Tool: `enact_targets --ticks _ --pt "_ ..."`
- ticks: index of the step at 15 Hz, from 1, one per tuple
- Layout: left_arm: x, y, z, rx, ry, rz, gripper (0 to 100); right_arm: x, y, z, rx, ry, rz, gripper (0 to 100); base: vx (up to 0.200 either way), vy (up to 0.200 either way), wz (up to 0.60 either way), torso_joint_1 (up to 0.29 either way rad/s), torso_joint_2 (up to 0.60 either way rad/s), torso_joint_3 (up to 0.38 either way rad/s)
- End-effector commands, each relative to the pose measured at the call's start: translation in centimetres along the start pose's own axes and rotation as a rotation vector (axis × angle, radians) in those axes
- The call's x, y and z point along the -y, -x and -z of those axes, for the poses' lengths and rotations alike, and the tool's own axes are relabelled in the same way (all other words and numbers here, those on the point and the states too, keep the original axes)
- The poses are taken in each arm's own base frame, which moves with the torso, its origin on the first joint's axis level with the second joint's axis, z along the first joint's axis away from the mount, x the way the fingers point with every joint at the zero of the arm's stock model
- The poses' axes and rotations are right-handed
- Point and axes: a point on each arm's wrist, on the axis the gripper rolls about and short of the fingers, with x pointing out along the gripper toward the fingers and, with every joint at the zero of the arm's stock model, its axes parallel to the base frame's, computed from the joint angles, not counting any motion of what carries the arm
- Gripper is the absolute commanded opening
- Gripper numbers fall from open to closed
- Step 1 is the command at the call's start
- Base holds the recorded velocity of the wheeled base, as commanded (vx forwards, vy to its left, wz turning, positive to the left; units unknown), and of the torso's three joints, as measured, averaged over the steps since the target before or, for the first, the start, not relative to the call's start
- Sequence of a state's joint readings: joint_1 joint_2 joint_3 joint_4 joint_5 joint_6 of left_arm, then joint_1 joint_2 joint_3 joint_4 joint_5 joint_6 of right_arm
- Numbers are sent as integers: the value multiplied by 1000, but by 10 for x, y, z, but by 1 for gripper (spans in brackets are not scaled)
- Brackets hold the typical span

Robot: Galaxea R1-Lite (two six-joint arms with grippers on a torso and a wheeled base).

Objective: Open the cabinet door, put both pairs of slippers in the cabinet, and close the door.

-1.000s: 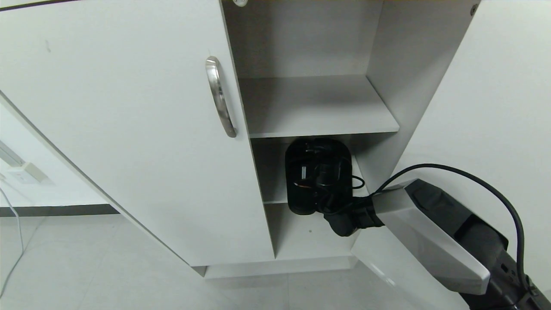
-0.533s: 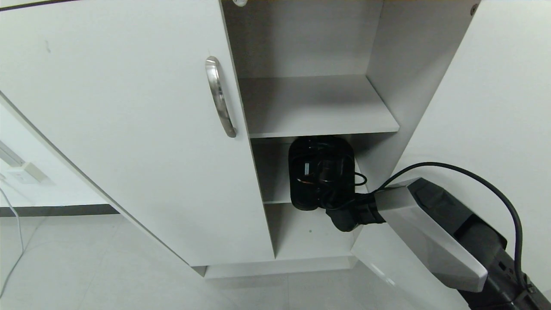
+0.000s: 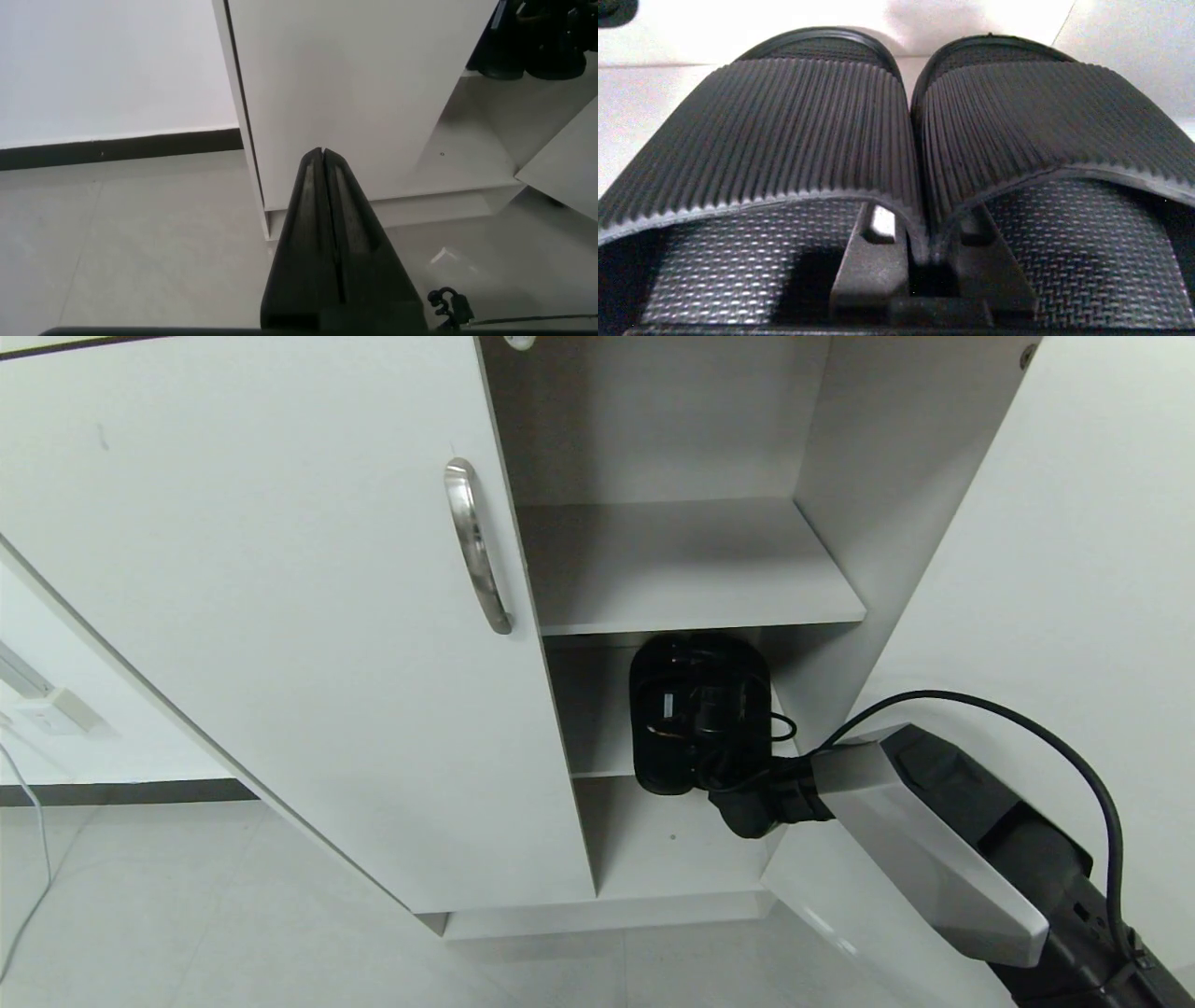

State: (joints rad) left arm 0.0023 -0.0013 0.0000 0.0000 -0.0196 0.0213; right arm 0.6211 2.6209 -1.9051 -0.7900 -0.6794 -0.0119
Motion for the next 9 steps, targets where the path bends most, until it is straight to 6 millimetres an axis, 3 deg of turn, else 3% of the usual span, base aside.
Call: enact_targets --ticks 1,2,9 --pt "0 0 0 -1 0 0 0 0 0 0 0 1 0 0 0 0 0 0 0 0" --pt "0 0 0 -1 0 0 0 0 0 1 -2 2 0 100 0 0 0 0 0 0" --pt "0 0 0 -1 1 0 0 7 17 -2 -19 15 -17 100 0 0 0 0 0 0"
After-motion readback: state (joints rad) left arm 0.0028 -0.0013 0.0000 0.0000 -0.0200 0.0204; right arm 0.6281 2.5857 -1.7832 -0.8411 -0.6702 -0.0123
